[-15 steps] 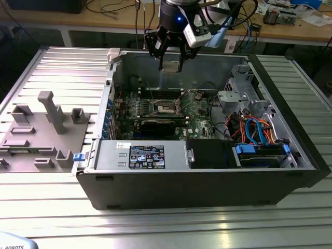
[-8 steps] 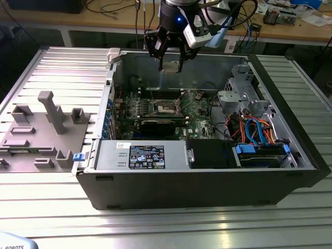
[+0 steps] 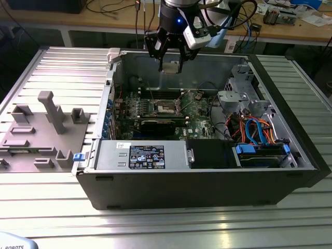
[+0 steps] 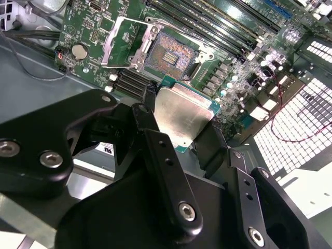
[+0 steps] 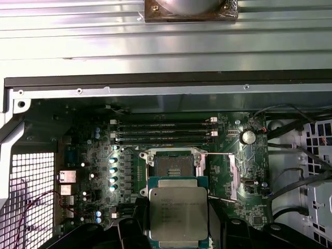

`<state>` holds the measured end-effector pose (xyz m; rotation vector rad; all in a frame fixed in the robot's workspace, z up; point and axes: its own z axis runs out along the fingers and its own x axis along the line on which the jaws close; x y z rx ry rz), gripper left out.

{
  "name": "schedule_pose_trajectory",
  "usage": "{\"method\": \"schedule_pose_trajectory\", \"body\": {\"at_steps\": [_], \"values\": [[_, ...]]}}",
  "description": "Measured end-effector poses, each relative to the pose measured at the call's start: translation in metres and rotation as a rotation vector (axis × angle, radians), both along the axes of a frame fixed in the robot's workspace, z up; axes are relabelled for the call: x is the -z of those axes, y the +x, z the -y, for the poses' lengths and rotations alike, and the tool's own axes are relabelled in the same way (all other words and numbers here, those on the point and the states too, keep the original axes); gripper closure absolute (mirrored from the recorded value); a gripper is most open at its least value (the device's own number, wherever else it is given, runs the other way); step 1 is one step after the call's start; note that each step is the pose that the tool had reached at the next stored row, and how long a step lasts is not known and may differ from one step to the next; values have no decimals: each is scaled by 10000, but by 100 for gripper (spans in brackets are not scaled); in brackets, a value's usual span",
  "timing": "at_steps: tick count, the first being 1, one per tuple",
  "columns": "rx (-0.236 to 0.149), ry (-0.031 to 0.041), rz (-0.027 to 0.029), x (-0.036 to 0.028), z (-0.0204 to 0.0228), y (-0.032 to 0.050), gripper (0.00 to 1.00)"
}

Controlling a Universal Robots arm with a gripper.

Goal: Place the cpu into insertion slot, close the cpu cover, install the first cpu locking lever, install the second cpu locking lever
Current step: 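Place the cpu into insertion slot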

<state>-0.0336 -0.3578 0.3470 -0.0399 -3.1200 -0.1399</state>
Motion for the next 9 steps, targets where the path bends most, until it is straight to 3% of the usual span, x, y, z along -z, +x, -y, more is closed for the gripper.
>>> {"method": "schedule_pose_trajectory", "body": {"at_steps": [9], "values": [[0, 1, 0, 21, 0, 0, 45]]}}
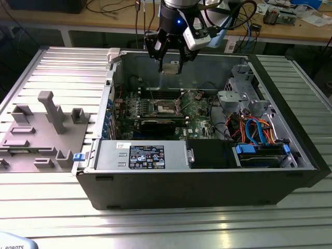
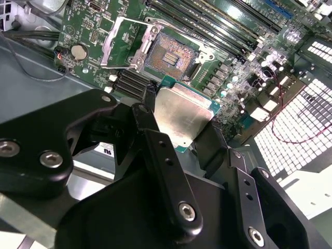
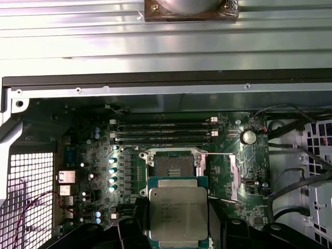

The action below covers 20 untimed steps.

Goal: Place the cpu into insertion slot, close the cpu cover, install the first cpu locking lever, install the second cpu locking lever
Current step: 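Place the cpu into insertion slot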

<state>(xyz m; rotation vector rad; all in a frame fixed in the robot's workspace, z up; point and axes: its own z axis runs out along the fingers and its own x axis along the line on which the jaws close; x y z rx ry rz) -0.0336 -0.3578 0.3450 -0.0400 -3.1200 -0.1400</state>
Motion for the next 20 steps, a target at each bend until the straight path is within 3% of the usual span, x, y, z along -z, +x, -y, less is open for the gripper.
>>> {"method": "schedule_pose_trajectory", "body": {"at_steps": [20], "values": [[0, -3, 0, 44, 0, 0, 45]]}}
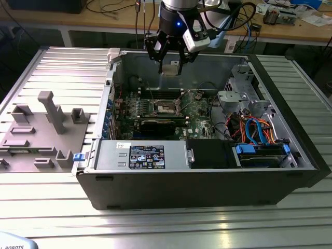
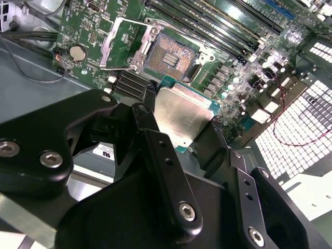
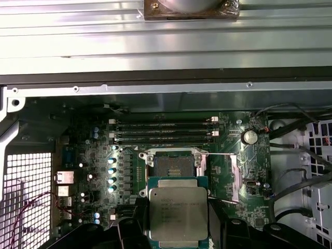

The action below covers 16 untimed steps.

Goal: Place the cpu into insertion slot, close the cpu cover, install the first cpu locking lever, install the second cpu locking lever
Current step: 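Place the cpu into insertion slot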

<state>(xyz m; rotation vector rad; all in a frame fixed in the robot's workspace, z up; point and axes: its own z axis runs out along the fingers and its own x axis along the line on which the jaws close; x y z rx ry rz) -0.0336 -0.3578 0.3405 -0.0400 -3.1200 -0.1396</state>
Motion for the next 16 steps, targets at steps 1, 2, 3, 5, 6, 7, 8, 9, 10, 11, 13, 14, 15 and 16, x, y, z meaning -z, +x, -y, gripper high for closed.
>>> {"method": "schedule_pose_trajectory", "body": {"at_steps": [1, 2, 3, 5, 6, 7, 8, 9, 10, 11, 13, 14, 15, 16], "values": [[0, 0, 0, 2, 0, 0, 45], [0, -1, 0, 4, 0, 0, 45], [0, -2, -1, 5, 0, 0, 45], [-1, -10, 0, 8, 0, 0, 45], [0, -14, 0, 9, 0, 0, 45], [0, -18, 0, 10, 0, 0, 45], [0, -23, 0, 11, 0, 0, 45], [0, -25, -1, 12, 0, 0, 45], [0, -25, 0, 14, 0, 0, 45], [0, -25, 0, 16, 0, 0, 45], [0, -25, 0, 19, 0, 0, 45], [0, -25, 0, 23, 0, 0, 45], [0, -25, 0, 25, 0, 0, 45], [0, -25, 0, 27, 0, 0, 45]]}}
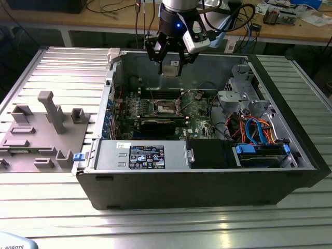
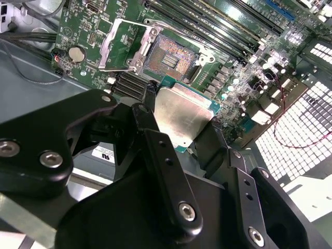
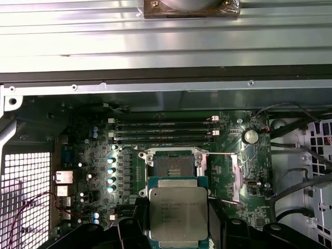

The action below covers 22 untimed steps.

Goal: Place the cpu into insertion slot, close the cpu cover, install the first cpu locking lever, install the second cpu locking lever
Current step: 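Place the cpu into insertion slot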

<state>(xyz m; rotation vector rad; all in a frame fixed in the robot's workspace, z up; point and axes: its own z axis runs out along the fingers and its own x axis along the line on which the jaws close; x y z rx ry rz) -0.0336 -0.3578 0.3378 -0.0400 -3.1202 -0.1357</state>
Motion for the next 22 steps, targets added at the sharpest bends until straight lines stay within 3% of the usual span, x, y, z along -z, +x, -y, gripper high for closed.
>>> {"method": "schedule_pose_trajectory", "body": {"at_steps": [17, 22], "values": [[2, -14, 0, 40, -2, -6, 45], [0, -124, 1, 42, -2, -8, 45]]}}
